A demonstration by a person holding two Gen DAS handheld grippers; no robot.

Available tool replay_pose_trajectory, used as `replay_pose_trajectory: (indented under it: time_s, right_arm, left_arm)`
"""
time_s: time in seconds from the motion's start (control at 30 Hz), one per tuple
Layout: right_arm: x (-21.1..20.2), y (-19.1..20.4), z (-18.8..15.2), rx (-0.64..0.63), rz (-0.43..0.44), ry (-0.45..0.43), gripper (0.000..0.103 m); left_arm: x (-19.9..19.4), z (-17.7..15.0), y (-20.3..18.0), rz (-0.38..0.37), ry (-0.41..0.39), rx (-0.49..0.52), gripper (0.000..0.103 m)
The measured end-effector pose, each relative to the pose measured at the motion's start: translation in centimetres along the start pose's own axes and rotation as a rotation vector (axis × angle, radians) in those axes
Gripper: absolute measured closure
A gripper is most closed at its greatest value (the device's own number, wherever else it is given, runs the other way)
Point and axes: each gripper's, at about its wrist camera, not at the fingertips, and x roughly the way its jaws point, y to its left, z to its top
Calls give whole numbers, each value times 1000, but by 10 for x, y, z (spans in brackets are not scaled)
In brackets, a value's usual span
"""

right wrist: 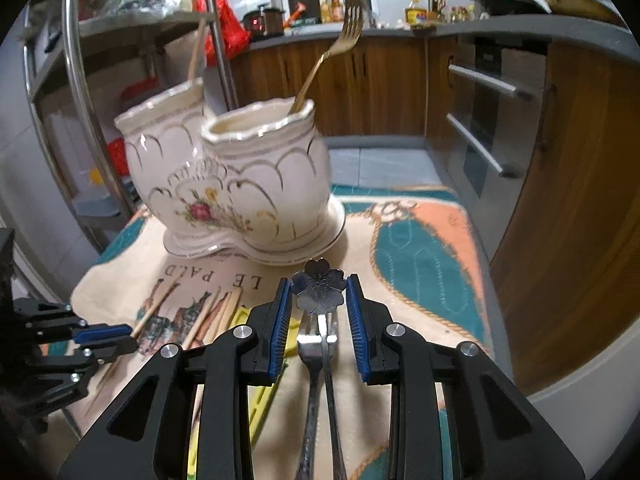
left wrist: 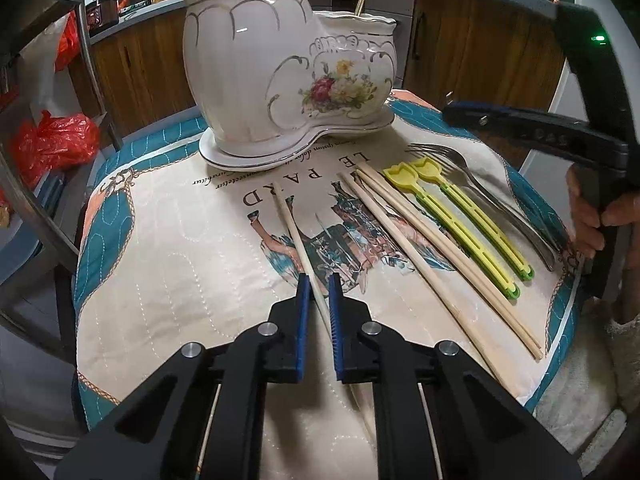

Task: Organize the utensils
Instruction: 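Grasp the silver spoon with the right tool while the left tool grasps another chopstick, then lift the silver spoon with the right tool while the left tool lifts the chopstick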

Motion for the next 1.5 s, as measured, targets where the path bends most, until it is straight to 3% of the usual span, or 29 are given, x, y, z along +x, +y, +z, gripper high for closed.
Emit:
replay_pose_trajectory:
  time_s: [0.4,0.8,1.23,1.5]
  right_arm:
    - [-67,-2,-3,-6,-11,-185,74]
    - [-99,3,2,6,-14,-287,74]
    - [-121,10,13,9,10,-382,74]
    - [-120,22,43,-24,31,-418,74]
  left_arm:
    - [-18,0,4,10,-72,-8,99]
    - [-34,1,7,-3,-140,-6,99]
    - [-80,1,15,-48,-416,8,99]
    - [-88,18,31,-94,-483,-39,99]
